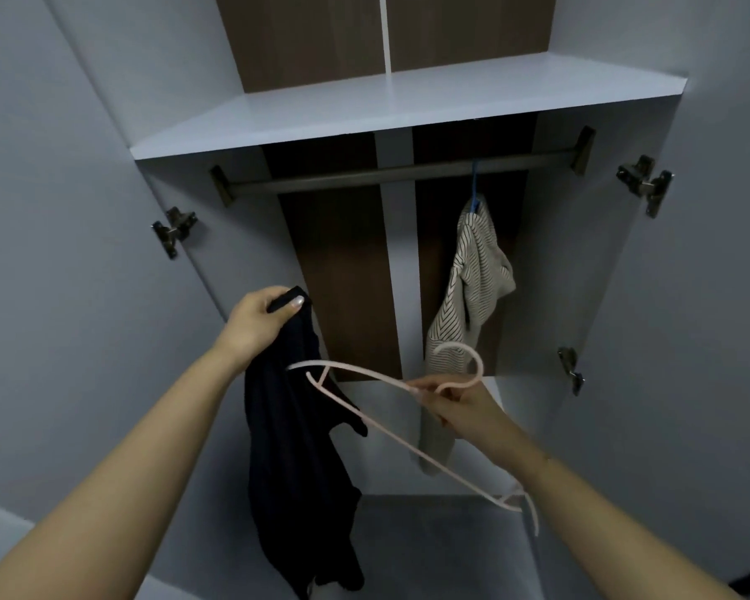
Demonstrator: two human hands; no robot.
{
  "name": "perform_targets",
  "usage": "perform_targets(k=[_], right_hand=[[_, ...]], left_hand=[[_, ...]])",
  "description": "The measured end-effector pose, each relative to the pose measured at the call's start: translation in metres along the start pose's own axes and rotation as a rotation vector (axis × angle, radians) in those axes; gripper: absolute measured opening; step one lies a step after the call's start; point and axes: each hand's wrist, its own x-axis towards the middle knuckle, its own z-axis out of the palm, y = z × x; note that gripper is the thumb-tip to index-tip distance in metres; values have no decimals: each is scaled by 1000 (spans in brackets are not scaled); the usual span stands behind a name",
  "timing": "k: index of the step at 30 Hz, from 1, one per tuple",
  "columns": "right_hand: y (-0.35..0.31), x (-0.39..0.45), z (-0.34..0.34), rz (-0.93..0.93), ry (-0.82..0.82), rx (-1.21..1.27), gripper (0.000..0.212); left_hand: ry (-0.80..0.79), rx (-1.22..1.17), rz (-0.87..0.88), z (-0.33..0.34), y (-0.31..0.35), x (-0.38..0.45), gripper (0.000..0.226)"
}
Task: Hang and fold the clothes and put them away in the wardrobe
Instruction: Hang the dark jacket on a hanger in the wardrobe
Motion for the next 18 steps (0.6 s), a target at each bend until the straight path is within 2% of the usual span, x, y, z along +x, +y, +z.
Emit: perform_targets(k=[4,10,12,15,18], right_hand=[[5,17,16,3,16,47,15],[3,32,44,-5,35,118,13],[-3,33,48,-73,77,150,13],[-15,33,41,-182,122,251,16],[-22,36,33,-267,38,217,16]], left_hand=[[-12,109,159,25,17,-20,11],[224,462,497,32,42,-52,20],[260,548,500,29,43,-61,20],[277,599,416,22,35,-71,22],[332,522,403,14,30,-75,21]])
